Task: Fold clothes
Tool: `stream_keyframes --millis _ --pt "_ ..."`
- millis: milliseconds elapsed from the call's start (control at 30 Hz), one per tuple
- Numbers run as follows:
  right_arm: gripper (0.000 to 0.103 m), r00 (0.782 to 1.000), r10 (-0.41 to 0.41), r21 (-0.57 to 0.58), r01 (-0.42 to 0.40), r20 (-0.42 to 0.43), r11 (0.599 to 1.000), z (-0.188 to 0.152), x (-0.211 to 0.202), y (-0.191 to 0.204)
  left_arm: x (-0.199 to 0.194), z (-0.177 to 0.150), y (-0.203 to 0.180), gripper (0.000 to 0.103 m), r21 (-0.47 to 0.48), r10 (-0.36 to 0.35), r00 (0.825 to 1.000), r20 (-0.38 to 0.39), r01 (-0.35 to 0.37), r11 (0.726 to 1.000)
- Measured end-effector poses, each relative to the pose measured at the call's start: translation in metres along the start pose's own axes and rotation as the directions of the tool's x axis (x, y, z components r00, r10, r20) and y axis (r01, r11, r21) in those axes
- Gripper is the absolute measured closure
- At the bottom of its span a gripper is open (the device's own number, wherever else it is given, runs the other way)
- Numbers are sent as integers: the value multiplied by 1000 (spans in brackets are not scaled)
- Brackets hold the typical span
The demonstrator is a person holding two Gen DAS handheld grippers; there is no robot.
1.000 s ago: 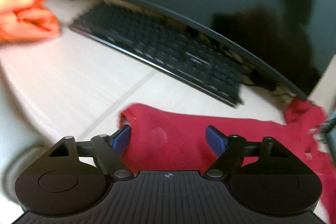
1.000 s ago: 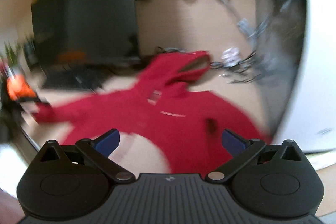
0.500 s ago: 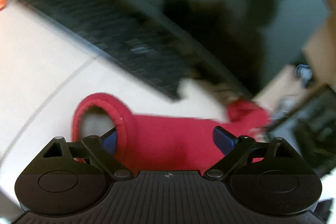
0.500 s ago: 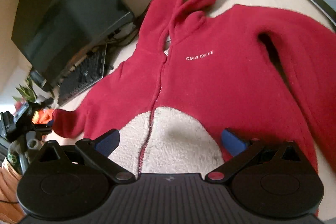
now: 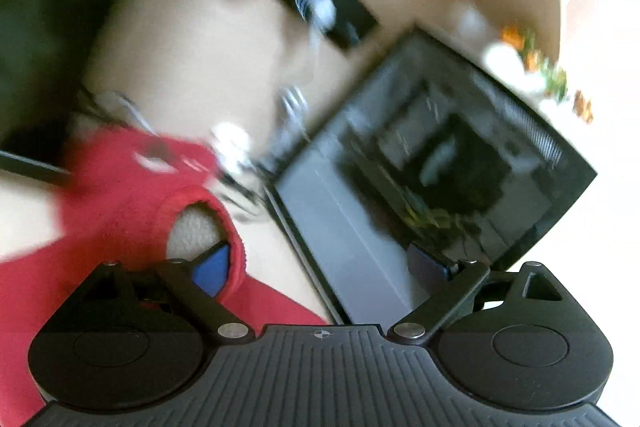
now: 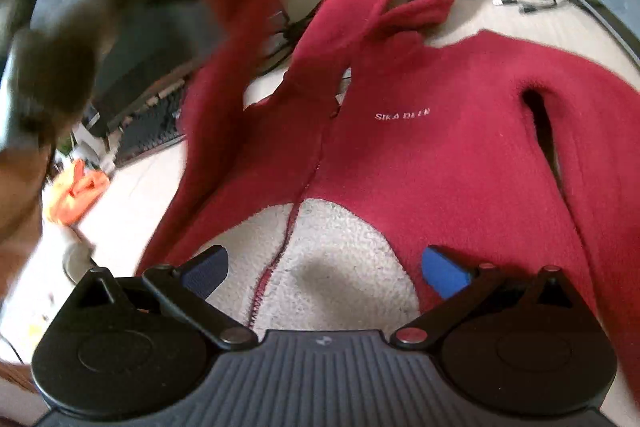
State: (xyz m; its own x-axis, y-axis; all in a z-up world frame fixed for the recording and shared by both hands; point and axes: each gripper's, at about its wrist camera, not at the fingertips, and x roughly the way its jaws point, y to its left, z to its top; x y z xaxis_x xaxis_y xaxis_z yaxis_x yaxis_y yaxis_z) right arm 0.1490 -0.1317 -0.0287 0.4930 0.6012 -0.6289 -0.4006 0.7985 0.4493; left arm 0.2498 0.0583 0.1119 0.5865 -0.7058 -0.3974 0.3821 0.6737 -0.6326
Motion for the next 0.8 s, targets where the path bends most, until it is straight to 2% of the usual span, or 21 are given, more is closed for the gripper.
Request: stream_keyframes --millis 33,67,100,133,200,300,400,467,500,533,633,700,767,800 --pt "0 1000 -19 -26 20 3 999 0 -1 3 19 0 -6 5 -2 4 998 -70 -4 1000" --pt "0 999 -50 -53 51 17 997 0 -3 5 37 -6 -13 5 19 33 983 -178 -30 999" --pt "0 995 -86 -84 89 40 992 0 -7 7 53 -13 -19 5 49 67 958 -278 -55 997" --pt "0 990 -120 -117 128 67 985 1 -12 9 59 -24 -25 5 122 118 935 -335 -82 989" --pt "0 982 -169 -162 180 80 970 2 -18 9 62 -52 -36 5 336 257 892 -372 -128 933" --pt "0 971 -222 -183 235 89 955 3 -25 2 45 -82 -35 5 469 390 861 -327 -210 858" --pt "0 958 -249 -171 272 145 947 8 -44 3 -2 -90 -15 4 318 258 924 -284 -163 934" --pt "0 949 -234 -173 272 212 946 16 -62 8 -36 -96 0 2 243 199 956 -215 -145 959" --pt "0 951 -206 -161 246 230 956 25 -67 9 -48 -99 9 1 210 201 963 -179 -162 964" --pt "0 952 -179 -149 220 247 964 34 -72 11 -59 -103 18 1 176 207 967 -147 -180 968" --pt "0 969 -108 -26 117 223 993 69 -57 1 -70 -117 51 0 72 264 957 -120 -257 964" --pt "3 979 -97 67 86 181 994 91 -27 -13 -66 -123 63 0 58 291 950 -113 -286 956" --pt "18 981 -159 118 146 111 982 103 7 -26 -63 -129 70 0 54 307 946 -101 -303 952" --pt "37 984 -163 142 152 72 978 105 19 -30 -64 -130 71 0 56 296 951 -86 -292 955"
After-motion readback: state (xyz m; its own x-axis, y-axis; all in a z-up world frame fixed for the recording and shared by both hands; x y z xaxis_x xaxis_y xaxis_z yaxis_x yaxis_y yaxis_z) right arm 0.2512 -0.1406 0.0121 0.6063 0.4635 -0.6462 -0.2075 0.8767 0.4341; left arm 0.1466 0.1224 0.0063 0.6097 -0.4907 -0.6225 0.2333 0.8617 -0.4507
